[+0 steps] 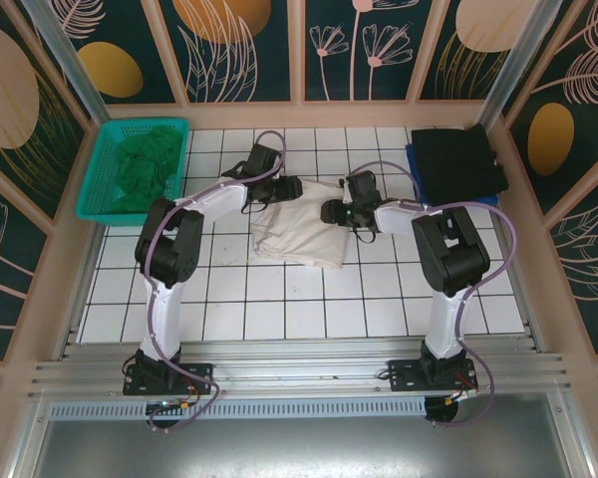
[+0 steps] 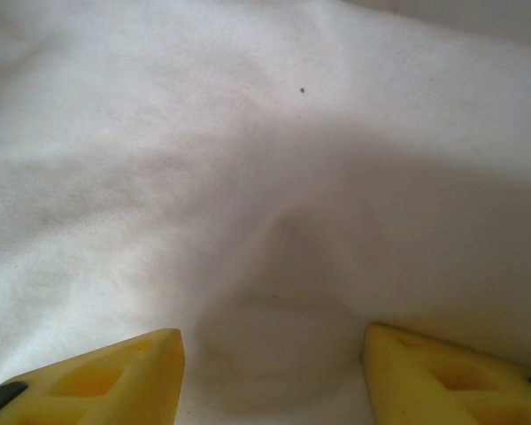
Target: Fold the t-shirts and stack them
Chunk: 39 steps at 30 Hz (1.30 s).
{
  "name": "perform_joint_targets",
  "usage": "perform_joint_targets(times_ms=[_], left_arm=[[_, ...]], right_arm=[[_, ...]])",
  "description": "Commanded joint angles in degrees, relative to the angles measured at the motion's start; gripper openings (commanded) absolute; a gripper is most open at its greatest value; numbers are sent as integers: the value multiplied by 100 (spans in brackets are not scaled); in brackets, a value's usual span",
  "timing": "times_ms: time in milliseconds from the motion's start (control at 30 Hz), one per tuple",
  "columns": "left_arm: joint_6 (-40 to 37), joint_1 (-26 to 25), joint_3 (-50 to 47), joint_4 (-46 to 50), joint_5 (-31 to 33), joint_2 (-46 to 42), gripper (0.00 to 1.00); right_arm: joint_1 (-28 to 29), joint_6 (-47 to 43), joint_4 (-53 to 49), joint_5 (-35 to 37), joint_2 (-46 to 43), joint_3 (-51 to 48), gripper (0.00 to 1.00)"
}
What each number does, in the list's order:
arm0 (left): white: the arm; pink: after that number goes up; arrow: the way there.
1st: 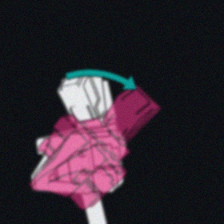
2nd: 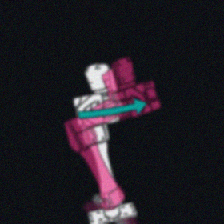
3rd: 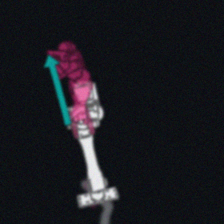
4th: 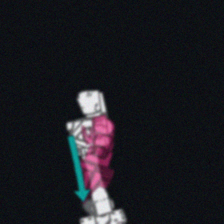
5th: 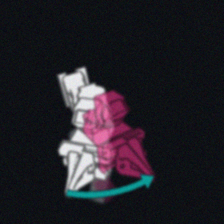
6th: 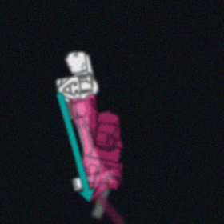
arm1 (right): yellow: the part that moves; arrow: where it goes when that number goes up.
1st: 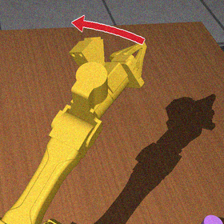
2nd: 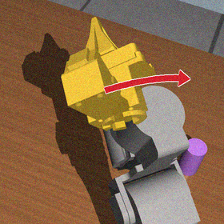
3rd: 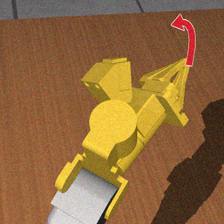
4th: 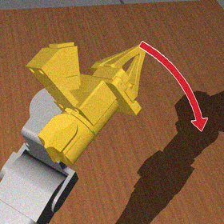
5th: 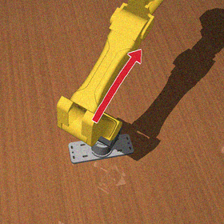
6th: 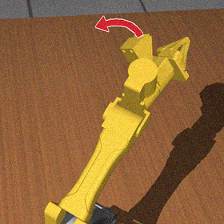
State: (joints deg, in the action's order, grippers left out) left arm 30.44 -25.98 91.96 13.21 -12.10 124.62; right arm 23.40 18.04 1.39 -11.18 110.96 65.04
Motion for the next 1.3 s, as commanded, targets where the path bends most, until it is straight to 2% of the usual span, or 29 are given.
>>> perform_joint_targets(times_ms=[0,67,200,400,500,700,867,933,1000,1067,1167,1267], left_arm=[[-314,70,154,585,283,206,56],[-265,165,70,451,56,230,49],[-187,242,-60,302,-191,38,21],[-111,250,-249,278,-280,-534,3],[-75,251,-434,304,-259,-763,0],[15,403,-900,149,-260,-1176,0],[-59,585,-940,171,-188,-960,2],[-102,620,-881,225,-130,-793,8],[-134,645,-833,257,49,-655,27],[-177,681,-744,317,127,-526,39],[-204,708,-709,434,349,-499,45],[-141,707,-1022,286,238,-756,47]], right_arm=[[-90,21,-114,124,-600,-223,56],[-65,107,2,83,-851,-461,57],[-2,173,26,264,-1081,-783,57],[-1,267,74,250,-793,-972,57],[-2,312,-15,377,-629,-966,56],[-55,296,-379,574,-625,-852,55],[51,333,-592,597,-907,-737,56],[208,362,-793,854,-971,-603,56],[488,413,-1025,1235,-1036,-435,56],[758,475,-1058,1428,-1088,-314,56],[1209,572,-933,1454,-1059,-257,56],[1346,669,-957,1427,-848,-256,55]])
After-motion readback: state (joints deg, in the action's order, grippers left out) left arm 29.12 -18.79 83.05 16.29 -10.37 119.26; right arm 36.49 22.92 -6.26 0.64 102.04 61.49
